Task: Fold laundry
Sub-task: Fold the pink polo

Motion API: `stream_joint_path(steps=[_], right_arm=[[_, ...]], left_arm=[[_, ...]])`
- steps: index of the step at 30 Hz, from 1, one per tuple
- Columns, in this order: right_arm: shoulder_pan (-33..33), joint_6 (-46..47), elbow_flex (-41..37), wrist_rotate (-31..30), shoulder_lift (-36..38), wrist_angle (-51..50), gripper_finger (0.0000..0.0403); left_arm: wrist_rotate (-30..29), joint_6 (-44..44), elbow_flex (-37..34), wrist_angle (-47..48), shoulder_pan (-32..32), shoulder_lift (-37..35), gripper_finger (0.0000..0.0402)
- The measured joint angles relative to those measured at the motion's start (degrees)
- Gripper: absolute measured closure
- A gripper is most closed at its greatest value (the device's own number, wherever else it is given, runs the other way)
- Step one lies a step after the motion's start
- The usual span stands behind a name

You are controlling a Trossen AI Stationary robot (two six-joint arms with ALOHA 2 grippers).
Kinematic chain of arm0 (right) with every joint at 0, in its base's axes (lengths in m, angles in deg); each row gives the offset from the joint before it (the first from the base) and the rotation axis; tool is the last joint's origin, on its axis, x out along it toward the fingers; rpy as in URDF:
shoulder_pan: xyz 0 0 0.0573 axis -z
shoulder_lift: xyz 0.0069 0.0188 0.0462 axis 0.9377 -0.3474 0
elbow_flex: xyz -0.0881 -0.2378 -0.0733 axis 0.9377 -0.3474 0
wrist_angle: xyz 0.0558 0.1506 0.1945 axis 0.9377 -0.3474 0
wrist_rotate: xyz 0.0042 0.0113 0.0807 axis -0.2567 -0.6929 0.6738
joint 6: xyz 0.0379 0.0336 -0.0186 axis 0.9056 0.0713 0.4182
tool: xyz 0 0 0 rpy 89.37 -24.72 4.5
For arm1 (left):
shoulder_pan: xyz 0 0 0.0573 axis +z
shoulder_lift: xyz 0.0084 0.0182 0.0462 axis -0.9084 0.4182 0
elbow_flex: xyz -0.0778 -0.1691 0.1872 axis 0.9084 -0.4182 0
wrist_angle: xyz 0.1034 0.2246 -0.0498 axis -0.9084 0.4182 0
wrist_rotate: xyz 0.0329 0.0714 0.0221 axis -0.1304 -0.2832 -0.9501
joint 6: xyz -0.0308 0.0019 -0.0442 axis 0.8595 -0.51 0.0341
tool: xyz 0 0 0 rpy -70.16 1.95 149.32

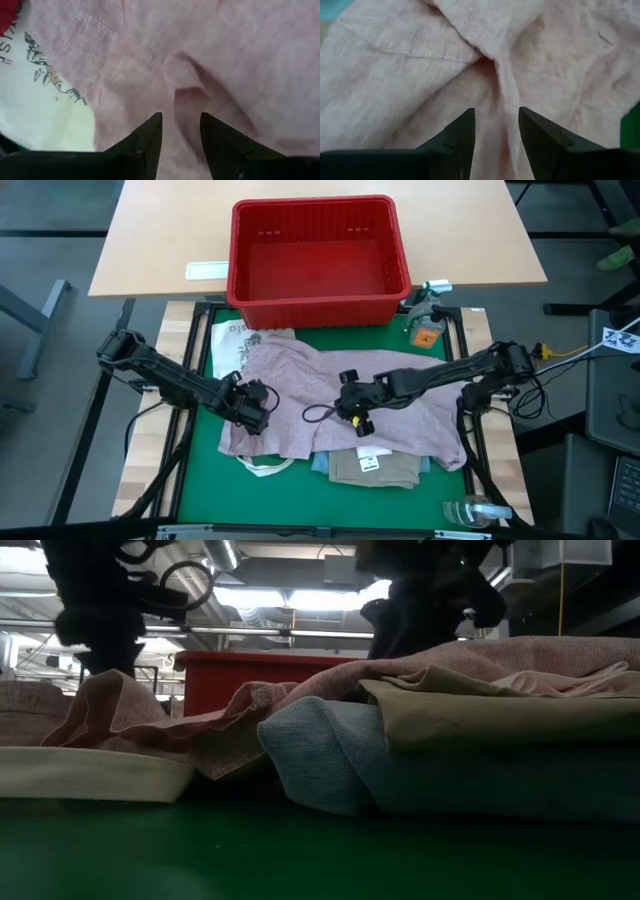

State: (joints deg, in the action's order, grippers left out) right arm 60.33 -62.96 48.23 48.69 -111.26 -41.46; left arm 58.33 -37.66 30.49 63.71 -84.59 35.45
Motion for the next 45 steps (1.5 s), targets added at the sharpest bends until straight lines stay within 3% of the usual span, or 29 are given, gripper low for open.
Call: stream_joint_path(steps=[8,18,23,27,31,34,40,45], right_arm=[[0.0,-0.2,0.0,-1.1,-2.1,3.3,0.0251],[0.9,-0.3,0.0,-1.4,-5.0,4.3,0.0264],[1.3,1.8,0.0,-3.9,-5.3,5.2,0.0329],[1.1,2.0,0.0,-10.7,-5.3,5.5,0.0392],[1.1,3.5,0.0,-15.7,-5.3,5.5,0.0378],[1.1,5.7,0.0,-16.2,-5.3,5.4,0.0377],[1.1,6.5,0.0,-16.2,-5.3,4.0,0.0398],[1.1,6.5,0.0,-18.1,-5.3,3.8,0.0378]], left_arm=[[-5.5,1.8,-0.9,-2.1,2.6,0.0,0.0289],[-4.9,1.8,-0.9,-2.3,4.7,0.0,0.0397],[-4.9,2.6,-0.9,-1.7,4.7,0.0,0.0398],[-5.5,5.4,-0.9,2.6,4.7,0.0,0.0399],[-7.5,10.9,-0.9,8.9,4.7,0.0,0.0400],[-9.6,14.6,-0.9,11.7,4.7,0.0,0.0400],[-7.7,14.1,-1.0,11.7,4.7,0.5,0.0400],[-7.0,11.5,-1.6,10.2,4.7,0.5,0.0400]])
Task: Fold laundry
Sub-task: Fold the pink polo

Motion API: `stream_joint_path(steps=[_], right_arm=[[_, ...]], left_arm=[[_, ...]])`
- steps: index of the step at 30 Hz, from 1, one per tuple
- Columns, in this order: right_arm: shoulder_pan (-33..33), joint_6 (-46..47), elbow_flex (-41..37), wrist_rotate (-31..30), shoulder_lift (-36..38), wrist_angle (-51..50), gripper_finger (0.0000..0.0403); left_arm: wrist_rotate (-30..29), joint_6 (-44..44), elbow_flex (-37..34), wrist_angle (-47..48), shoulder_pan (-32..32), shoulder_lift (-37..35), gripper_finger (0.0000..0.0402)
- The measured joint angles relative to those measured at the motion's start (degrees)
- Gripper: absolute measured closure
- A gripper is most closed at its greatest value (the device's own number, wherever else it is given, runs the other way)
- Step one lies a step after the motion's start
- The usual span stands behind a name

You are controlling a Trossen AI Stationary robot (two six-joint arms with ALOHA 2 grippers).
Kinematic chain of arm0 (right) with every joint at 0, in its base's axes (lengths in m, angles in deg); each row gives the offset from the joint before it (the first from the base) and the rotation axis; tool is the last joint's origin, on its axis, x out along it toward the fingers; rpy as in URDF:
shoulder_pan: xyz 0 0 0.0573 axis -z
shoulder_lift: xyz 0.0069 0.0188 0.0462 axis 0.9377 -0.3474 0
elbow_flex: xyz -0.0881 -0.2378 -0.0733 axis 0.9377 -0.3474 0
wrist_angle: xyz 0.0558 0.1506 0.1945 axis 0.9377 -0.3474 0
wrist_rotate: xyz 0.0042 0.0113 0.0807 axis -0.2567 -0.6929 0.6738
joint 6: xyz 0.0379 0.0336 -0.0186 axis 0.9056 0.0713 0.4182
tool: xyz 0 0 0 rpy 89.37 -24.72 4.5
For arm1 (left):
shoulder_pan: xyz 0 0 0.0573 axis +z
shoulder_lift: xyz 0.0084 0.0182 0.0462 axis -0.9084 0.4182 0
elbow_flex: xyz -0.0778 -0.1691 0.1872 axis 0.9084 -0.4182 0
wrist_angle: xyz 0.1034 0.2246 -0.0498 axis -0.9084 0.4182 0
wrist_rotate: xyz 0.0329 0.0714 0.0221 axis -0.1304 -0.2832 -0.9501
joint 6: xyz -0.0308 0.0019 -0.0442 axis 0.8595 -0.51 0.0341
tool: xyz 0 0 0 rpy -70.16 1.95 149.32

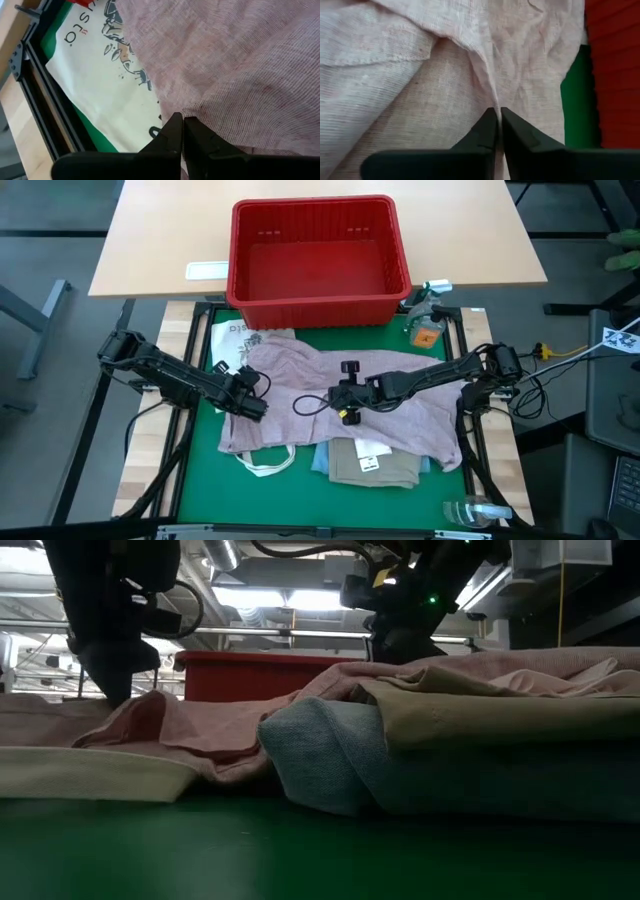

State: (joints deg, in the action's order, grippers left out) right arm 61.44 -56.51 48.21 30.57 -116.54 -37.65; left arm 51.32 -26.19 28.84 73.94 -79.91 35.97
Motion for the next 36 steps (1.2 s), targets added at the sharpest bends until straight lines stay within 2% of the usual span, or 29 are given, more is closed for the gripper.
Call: stream_joint_path(steps=[5,13,18,23,29,33,36], right_arm=[[0.0,0.0,0.0,-0.1,0.0,-0.5,0.0356],[0.0,0.0,0.0,-0.5,0.0,-0.5,0.0290],[0.0,0.0,2.6,-2.1,0.0,-3.7,0.0254],[0.0,-0.1,7.7,-2.1,0.0,-9.0,0.0250],[0.0,-0.1,15.2,-2.1,0.0,-19.8,0.0252],[0.0,0.1,20.2,-2.1,0.0,-28.5,0.0252],[0.0,0.1,22.5,-2.1,0.4,-34.2,0.0252]], left_arm=[[0.0,0.2,0.0,0.0,0.0,0.0,0.0392],[0.4,0.8,0.0,0.1,0.0,0.0,0.0315],[1.4,0.8,2.3,2.7,0.1,-0.2,0.0288],[2.2,0.8,6.2,7.0,0.3,-0.2,0.0284],[1.9,0.4,10.2,6.8,0.7,-0.2,0.0284],[1.9,-0.9,11.3,5.8,3.8,-0.2,0.0287],[2.9,-7.1,11.6,4.0,8.4,-0.2,0.0294]])
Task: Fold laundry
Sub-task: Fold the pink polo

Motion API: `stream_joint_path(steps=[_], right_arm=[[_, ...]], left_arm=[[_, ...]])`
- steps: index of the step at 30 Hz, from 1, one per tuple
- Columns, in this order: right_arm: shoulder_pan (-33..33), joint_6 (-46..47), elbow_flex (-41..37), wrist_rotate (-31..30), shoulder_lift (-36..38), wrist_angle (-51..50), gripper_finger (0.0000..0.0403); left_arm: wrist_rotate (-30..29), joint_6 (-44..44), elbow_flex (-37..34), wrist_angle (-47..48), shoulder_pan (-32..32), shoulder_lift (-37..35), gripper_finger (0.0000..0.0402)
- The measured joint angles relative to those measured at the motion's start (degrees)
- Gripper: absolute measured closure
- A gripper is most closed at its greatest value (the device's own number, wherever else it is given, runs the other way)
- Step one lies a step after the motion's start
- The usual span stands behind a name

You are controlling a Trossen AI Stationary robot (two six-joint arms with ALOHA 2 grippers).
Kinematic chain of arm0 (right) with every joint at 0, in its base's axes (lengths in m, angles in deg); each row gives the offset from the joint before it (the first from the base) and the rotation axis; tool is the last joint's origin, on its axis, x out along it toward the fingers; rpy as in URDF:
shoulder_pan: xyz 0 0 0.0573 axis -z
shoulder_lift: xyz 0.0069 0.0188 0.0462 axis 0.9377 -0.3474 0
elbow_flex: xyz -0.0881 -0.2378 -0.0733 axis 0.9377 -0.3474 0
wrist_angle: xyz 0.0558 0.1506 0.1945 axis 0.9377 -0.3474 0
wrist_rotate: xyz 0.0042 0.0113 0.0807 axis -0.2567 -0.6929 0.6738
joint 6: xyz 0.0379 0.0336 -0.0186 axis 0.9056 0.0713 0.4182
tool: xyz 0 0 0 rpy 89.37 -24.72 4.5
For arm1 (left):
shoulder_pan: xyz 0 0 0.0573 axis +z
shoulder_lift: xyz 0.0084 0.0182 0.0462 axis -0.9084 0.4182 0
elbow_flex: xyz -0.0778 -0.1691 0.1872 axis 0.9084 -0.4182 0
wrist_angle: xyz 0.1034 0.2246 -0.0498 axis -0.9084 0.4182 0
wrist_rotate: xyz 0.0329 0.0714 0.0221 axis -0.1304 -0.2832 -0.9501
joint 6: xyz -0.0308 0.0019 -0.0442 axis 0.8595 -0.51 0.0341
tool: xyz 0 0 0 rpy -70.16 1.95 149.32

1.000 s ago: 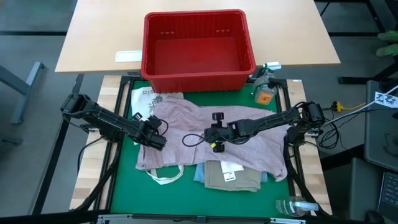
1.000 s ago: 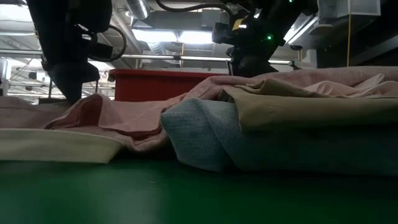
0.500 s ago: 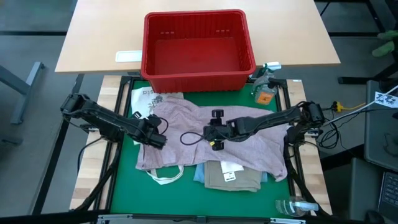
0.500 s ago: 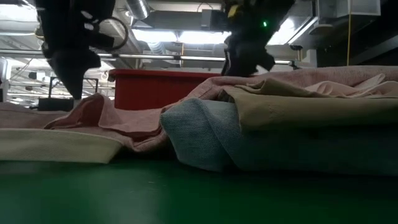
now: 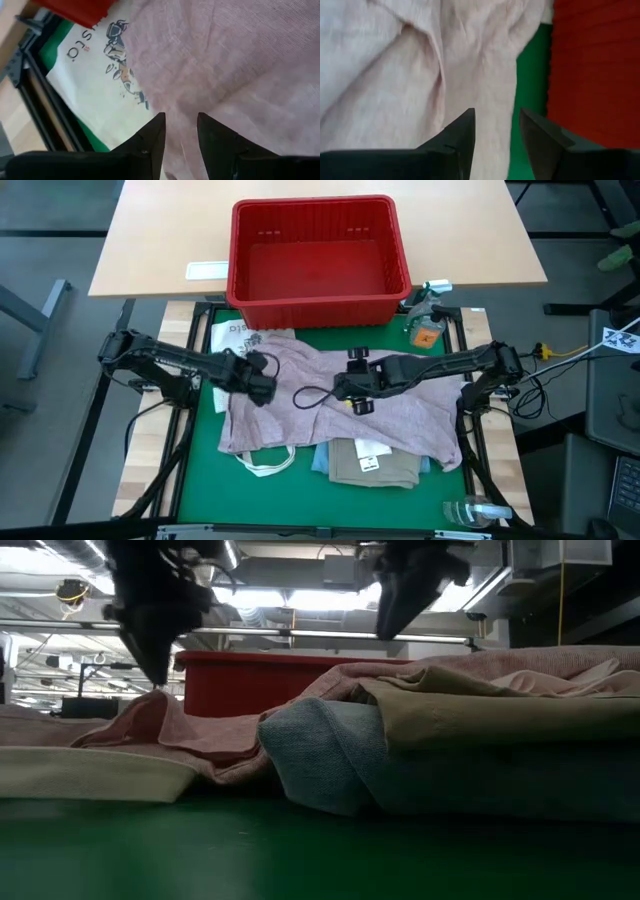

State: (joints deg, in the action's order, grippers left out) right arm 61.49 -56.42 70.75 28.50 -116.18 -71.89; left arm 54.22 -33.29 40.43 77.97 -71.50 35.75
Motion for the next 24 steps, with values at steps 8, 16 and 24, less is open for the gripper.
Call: stream_joint_path(steps=[8,16,24], right_arm=[[0.3,0.1,0.5,0.1,7.1,-7.8,0.0252],[8.4,3.4,-4.1,6.8,19.1,-9.1,0.0252],[16.6,7.0,-13.7,8.4,28.9,-8.0,0.0252]], left_arm=[[6.8,-21.0,0.0,-6.6,16.5,0.0,0.0311],[21.2,-37.0,-1.7,-13.0,31.9,0.0,0.0326],[16.9,-37.1,-5.7,-21.9,36.5,0.1,0.0323]])
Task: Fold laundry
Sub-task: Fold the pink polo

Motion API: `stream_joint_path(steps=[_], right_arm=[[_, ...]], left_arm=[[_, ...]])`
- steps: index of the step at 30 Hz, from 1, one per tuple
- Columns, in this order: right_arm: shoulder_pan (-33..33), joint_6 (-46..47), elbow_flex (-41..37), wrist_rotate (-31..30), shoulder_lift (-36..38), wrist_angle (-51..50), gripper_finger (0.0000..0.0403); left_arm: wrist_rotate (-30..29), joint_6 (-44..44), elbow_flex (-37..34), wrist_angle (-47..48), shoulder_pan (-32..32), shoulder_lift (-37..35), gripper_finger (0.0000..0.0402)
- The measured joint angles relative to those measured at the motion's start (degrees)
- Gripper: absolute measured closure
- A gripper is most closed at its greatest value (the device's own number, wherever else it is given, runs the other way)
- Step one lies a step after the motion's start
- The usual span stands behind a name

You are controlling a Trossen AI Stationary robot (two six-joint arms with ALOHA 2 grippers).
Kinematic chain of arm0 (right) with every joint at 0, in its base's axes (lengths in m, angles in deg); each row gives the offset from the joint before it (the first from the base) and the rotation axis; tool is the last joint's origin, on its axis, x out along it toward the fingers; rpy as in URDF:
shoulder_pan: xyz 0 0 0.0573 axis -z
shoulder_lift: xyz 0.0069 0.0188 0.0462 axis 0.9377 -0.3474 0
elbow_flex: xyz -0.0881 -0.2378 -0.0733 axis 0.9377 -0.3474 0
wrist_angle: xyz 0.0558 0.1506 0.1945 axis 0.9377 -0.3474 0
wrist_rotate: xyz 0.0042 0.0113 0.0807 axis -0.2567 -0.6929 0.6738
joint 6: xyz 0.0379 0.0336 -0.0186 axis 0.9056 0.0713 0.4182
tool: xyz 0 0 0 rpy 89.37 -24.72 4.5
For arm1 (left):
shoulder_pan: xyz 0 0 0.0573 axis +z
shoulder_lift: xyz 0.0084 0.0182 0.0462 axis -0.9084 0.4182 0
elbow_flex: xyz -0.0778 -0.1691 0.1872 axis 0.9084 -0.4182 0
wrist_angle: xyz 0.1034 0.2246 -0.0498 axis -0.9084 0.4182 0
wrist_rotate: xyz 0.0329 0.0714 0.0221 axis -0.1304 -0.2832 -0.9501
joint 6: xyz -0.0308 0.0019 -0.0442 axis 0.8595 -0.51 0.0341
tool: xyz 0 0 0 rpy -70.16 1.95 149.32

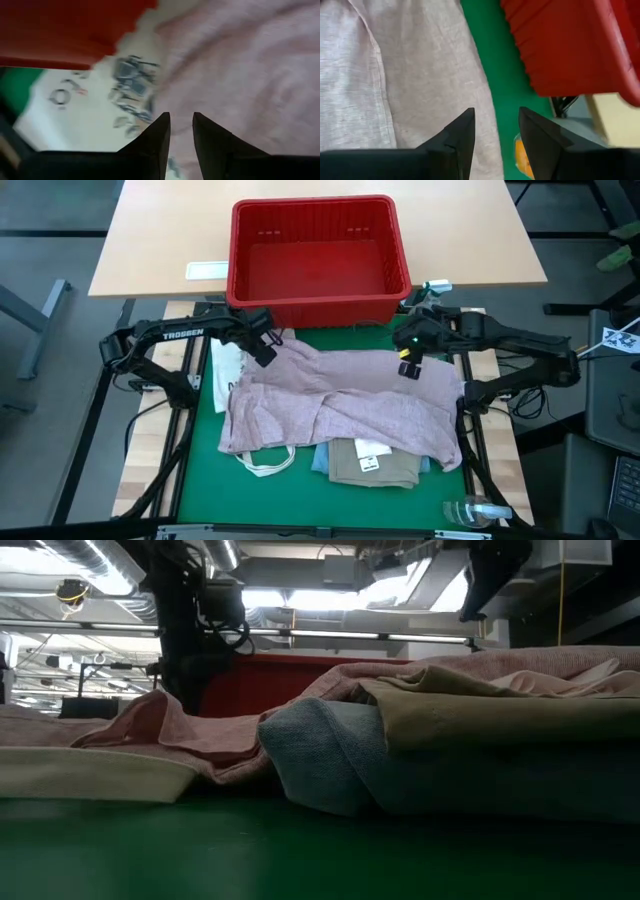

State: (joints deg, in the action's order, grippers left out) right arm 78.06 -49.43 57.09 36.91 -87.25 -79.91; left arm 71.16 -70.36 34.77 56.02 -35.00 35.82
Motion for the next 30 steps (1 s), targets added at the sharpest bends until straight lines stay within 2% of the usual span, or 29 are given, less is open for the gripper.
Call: stream_joint_path(steps=[3,5,12,17,22,30], right_arm=[[1.3,0.6,-2.5,1.6,1.1,0.9,0.0252],[1.6,0.6,-4.1,2.5,1.2,1.9,0.0252],[1.4,0.4,-9.1,4.1,0.8,5.2,0.0252],[1.4,0.4,-9.9,5.6,0.8,5.3,0.0252],[1.4,0.4,-9.9,6.9,0.8,6.2,0.0252],[1.4,0.2,-9.9,6.9,0.8,6.2,0.0252]], left_arm=[[-4.8,1.8,0.0,-0.7,0.0,0.0,0.0319],[-5.9,4.1,0.0,-0.9,0.0,0.0,0.0318],[-5.8,3.6,0.0,-0.7,0.0,0.0,0.0312],[-5.9,4.1,-0.1,-1.0,0.0,0.7,0.0277],[-5.4,5.0,-2.7,-4.7,-0.1,2.8,0.0243],[-5.8,5.9,-7.3,-12.9,1.3,5.0,0.0236]])
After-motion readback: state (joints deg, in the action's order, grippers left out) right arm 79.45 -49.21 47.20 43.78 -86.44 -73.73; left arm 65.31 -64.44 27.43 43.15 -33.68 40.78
